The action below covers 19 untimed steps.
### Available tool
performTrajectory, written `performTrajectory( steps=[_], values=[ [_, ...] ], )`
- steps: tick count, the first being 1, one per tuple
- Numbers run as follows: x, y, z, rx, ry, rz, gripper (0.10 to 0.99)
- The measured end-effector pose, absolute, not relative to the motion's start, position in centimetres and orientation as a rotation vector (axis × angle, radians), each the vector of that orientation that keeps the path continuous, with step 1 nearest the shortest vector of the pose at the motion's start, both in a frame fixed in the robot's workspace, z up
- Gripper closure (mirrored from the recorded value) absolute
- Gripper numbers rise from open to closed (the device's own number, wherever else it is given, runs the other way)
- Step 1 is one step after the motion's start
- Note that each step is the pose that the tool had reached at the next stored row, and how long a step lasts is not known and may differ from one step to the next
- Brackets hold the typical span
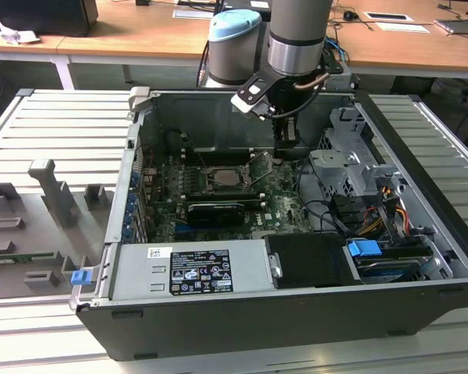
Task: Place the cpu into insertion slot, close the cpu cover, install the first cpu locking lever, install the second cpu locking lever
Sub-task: 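Close the cpu cover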
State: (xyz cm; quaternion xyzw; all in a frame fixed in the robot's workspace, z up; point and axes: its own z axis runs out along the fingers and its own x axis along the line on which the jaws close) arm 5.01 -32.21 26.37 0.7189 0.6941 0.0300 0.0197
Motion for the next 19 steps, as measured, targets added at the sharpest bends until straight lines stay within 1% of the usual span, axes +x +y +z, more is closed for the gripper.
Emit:
performTrajectory(
  steps=[10, 19],
  values=[
    [5.4, -31.9, 24.8, 2.216, 2.167, 0.091, 0.980],
    [5.0, -31.9, 24.4, 2.216, 2.167, 0.091, 0.980]
  ],
)
